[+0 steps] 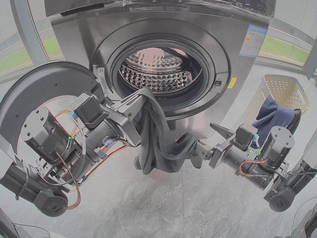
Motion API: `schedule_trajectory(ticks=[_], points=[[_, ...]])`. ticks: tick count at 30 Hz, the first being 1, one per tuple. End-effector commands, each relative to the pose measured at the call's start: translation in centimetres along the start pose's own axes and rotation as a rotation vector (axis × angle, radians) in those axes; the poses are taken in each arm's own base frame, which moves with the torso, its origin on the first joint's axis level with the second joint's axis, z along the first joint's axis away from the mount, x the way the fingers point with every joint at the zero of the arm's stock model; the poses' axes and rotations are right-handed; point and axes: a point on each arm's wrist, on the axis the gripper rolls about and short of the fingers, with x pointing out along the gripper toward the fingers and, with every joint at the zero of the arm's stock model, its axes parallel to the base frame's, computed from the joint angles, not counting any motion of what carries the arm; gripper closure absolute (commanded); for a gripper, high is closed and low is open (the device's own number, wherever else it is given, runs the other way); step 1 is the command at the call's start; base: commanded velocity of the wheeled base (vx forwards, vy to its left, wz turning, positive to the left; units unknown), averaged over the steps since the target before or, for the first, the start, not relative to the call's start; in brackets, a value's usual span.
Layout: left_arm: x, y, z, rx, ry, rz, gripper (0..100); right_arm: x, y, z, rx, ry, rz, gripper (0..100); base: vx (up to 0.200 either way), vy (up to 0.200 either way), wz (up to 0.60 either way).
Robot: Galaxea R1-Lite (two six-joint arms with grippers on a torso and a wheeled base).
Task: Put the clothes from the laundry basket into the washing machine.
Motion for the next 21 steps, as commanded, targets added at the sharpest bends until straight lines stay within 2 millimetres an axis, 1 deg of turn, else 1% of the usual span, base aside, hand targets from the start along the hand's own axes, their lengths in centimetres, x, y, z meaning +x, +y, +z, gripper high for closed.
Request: schedule_trajectory(ticks=[1, 4, 6, 10, 12, 16, 17, 18, 21], points=[[0.5, 0.1, 0.2, -0.003, -0.019, 0.001, 100, 0.2, -0.2, -4.2, -0.008, 0.154, -0.01, 0, 0.0, 0.0, 0.0], [0.3, 0.0, 1.3, 0.0, -0.05, -0.001, 100, 0.9, -0.6, -5.4, -0.02, 0.184, -0.016, 0, 0.0, 0.0, 0.0], [0.1, -0.1, 1.9, 0.001, -0.068, -0.004, 100, 1.4, -0.3, -6.1, -0.02, 0.197, 0.003, 0, 0.0, 0.0, 0.0], [-0.2, -0.2, 2.7, 0.001, -0.093, -0.01, 100, 1.5, 0.7, -8.0, -0.024, 0.26, 0.04, 0, 0.0, 0.0, 0.0], [-0.2, -0.2, 2.8, 0.003, -0.096, -0.014, 100, 1.9, 0.6, -8.6, -0.024, 0.268, 0.039, 0, 0.0, 0.0, 0.0], [-0.3, -0.3, 2.8, 0.002, -0.094, -0.018, 100, 4.3, 0.4, -8.3, -0.02, 0.194, 0.042, 0, 0.0, 0.0, 0.0], [-0.3, -0.3, 2.8, 0.002, -0.094, -0.018, 100, 4.3, 0.4, -8.3, -0.02, 0.194, 0.042, 0, 0.0, 0.0, 0.0], [-0.4, -0.4, 2.8, 0.001, -0.091, -0.02, 100, 5.4, 0.5, -8.2, -0.02, 0.166, 0.05, 0, 0.0, 0.0, 0.0], [-0.4, -0.4, 2.8, 0.002, -0.092, -0.02, 100, 5.9, 0.6, -8.5, -0.022, 0.16, 0.069, 0, 0.0, 0.0, 0.0]])
